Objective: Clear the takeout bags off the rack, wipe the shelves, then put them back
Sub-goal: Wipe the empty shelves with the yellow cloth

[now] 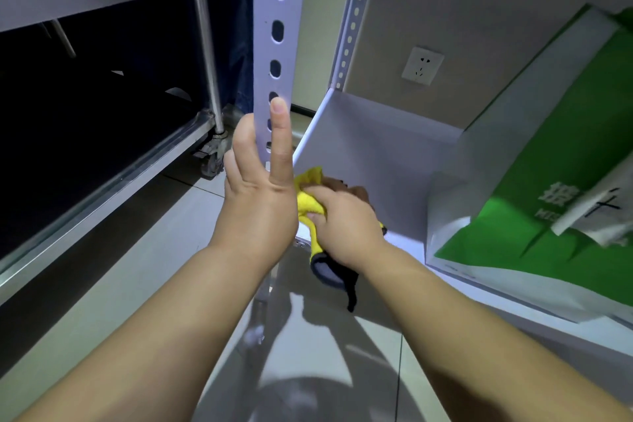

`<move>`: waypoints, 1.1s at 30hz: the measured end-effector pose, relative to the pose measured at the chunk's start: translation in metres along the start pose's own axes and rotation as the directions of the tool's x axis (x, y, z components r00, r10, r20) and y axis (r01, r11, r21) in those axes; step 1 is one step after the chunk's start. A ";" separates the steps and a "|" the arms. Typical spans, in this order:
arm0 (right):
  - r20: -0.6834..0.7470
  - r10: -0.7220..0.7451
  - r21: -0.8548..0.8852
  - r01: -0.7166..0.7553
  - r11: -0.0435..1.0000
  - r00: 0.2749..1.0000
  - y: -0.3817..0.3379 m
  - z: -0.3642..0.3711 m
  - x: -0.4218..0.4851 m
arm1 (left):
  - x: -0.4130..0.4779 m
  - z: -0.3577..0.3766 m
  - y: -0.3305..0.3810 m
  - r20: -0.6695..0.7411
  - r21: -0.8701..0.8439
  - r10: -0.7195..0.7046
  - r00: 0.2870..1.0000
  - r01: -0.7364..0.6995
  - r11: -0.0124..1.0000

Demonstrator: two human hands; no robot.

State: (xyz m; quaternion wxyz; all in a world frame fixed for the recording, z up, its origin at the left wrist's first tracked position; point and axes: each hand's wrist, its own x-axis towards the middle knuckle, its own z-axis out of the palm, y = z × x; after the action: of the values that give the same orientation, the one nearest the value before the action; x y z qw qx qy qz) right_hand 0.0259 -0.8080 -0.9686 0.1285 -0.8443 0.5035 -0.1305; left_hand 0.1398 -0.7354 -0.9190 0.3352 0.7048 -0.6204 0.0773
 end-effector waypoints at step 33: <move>0.280 0.209 0.495 -0.327 0.805 0.937 -0.137 -0.396 -0.256 | -0.049 -0.401 0.197 0.612 -0.139 -0.183 0.769 0.333 0.933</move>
State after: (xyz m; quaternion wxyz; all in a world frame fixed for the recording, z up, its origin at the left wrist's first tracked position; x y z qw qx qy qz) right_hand -0.1182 -0.5525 -0.5743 0.4283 -0.7037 0.5452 -0.1550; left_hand 0.0701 -0.4683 -0.5645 0.2161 0.7268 -0.5944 -0.2677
